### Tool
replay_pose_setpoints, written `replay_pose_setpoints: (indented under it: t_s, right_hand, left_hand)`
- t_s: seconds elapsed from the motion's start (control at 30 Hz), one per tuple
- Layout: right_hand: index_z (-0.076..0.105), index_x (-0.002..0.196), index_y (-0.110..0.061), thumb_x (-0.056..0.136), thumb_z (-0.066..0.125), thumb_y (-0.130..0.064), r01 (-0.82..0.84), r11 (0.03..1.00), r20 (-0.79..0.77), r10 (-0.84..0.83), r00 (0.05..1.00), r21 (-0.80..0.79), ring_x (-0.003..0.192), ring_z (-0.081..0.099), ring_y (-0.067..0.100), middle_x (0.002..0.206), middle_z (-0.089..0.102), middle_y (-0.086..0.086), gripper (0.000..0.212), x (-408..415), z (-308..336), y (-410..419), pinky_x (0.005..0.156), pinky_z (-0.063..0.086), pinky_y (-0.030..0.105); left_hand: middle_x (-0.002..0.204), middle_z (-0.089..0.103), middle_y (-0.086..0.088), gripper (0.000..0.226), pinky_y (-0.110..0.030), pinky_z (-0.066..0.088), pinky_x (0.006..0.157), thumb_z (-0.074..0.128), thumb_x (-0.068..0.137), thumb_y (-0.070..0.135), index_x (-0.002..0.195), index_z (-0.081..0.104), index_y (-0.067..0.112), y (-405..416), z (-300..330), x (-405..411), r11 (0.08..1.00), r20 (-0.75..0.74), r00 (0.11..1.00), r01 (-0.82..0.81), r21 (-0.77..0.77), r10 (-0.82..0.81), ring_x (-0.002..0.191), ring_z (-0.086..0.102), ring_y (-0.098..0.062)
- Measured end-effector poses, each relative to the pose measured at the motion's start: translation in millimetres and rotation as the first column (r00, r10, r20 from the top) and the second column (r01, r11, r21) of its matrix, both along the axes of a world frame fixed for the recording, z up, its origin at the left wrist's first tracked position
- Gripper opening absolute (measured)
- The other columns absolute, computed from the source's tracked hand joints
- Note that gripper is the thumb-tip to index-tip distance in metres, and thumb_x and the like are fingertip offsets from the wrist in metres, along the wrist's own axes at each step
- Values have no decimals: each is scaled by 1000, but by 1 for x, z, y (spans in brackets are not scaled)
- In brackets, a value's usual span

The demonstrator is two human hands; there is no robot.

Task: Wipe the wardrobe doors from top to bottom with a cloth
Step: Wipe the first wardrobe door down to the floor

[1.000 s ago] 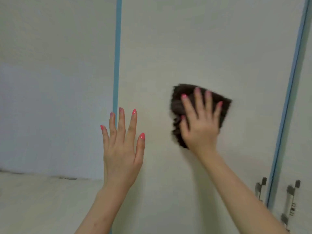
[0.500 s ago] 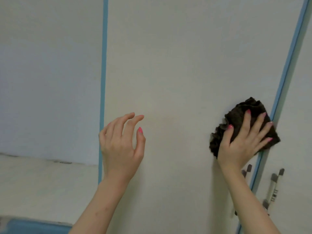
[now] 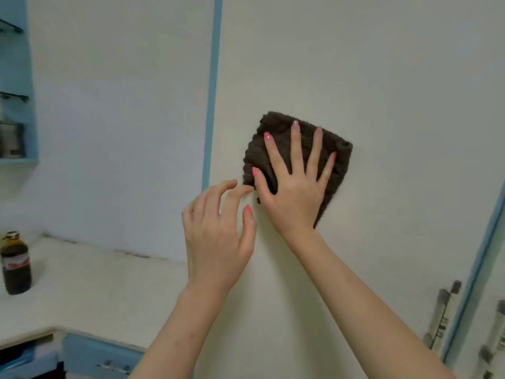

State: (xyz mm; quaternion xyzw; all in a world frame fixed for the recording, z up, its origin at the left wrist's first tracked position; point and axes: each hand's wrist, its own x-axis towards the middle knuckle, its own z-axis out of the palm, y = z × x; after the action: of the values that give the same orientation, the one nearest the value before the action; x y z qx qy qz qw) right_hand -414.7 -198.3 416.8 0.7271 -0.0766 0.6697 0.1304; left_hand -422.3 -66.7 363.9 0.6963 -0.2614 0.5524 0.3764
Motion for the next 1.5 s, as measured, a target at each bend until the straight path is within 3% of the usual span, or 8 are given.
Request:
replay_pose_setpoints:
  t_s: [0.3,0.4,0.57,0.77,0.87,1.07,1.33,1.5]
  right_hand:
    - [37,143,-34,99,35,-44,51,996,-74,-57,996,-78,142,19,36,153,27,7,45,31,-19,32,114,11,57]
    - [22,149,-28,103,17,-38,14,997,-147,-25,989,-76,143,17,33,155,24,4,47,33,-75,40,116,6,52]
    - [-12,150,-19,103,7,-30,-70,997,-166,62,984,-38,135,31,27,141,34,4,52,29,-130,43,108,23,47]
    - [37,142,-24,91,52,-29,41,996,-86,-48,995,-82,141,24,34,150,33,11,54,-8,-107,-15,113,19,56]
    - [43,139,-22,87,48,-22,86,994,27,-88,996,62,140,19,40,149,30,18,52,-54,-84,-72,113,9,59]
    - [38,143,-14,89,46,-10,35,896,303,-187,935,443,141,15,42,152,24,21,56,-117,-52,-156,112,7,64]
    - [37,144,-13,91,41,-12,-45,887,362,-141,921,459,143,11,39,154,22,18,53,-110,-77,-145,114,4,59]
    - [37,141,-10,93,40,-13,-39,927,191,-36,981,374,144,5,38,153,20,20,48,-100,-146,-121,115,2,58]
  left_hand:
    - [116,63,1,25,-33,40,87,53,85,22,107,65,19,4,-4,8,999,-17,1000,25,-26,-26,108,56,-18]
    - [117,63,0,28,-32,37,89,49,85,24,106,66,19,2,-15,8,998,-59,997,50,-26,-51,109,57,-19]
    - [115,63,2,30,-33,37,92,47,84,24,106,66,21,-2,-23,5,997,-110,991,78,-11,-79,107,57,-19]
    - [115,63,0,28,-33,36,89,48,85,24,107,64,20,-12,-26,-3,994,-103,989,109,-9,-109,107,55,-19]
    - [116,62,1,28,-31,34,90,46,86,24,108,64,21,-22,-27,-9,989,-112,983,146,-18,-147,108,54,-19]
    - [115,63,-2,27,-33,35,89,48,86,22,107,65,19,-42,-33,-23,977,-94,972,214,-18,-215,107,53,-20]
    - [116,62,-3,28,-31,32,87,47,86,23,107,64,18,-51,-36,-31,973,-105,968,229,-19,-230,107,50,-19]
    - [117,61,-3,29,-31,33,87,46,86,25,108,63,19,-55,-48,-37,968,-152,956,253,-4,-250,108,49,-18]
